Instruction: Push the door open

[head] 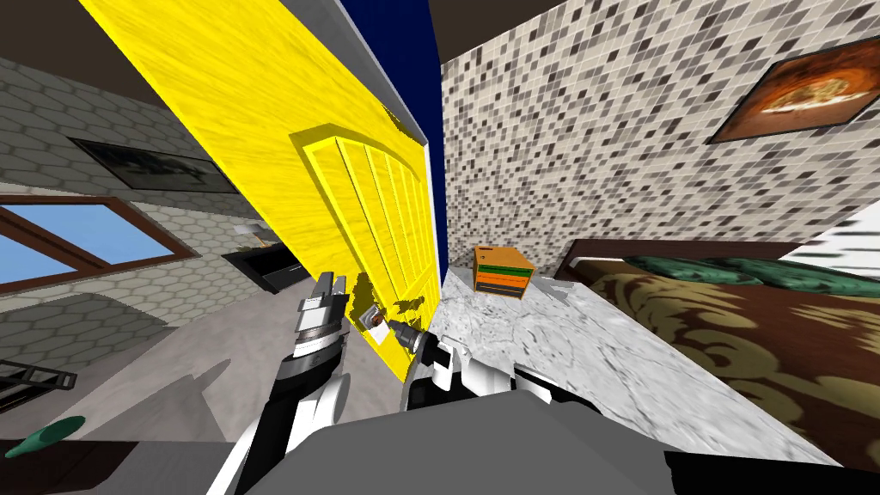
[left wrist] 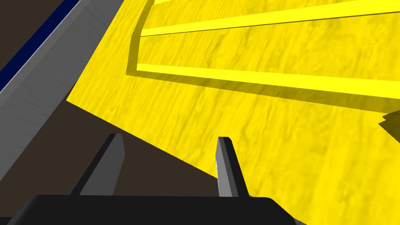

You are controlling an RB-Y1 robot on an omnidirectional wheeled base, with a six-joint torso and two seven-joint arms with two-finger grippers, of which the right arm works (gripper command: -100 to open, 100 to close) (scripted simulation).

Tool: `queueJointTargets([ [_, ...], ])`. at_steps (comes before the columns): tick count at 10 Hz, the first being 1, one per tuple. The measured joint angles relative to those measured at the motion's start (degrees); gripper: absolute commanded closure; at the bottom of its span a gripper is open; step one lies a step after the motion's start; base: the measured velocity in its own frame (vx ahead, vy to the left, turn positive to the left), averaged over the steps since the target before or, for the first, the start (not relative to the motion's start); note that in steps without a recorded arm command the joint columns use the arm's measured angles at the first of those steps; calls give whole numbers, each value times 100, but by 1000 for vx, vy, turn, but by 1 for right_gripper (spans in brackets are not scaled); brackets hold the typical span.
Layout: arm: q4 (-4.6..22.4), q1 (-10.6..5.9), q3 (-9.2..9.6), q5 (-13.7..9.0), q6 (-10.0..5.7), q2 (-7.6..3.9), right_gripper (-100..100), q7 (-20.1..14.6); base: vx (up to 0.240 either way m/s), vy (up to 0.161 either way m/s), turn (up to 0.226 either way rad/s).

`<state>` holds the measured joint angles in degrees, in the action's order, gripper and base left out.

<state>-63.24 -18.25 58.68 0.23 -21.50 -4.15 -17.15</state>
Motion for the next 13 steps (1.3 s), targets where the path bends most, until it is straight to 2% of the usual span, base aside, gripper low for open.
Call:
queueJointTargets([
  [3,89,-7,-64,7,-10,72,-100,36,95,190,25],
  [5,162,-22,-106,11,-17,171,-100,58,56,119,15],
  [6,166,-25,-109,10,-18,179,100,59,-5,-10,3],
  [11,162,-21,-107,10,-17,170,100,58,-8,-15,1],
  [12,162,-21,-107,10,-17,170,-100,58,-149,-65,-136],
  [13,228,-6,-181,13,-33,167,-100,94,-223,-99,-108],
])
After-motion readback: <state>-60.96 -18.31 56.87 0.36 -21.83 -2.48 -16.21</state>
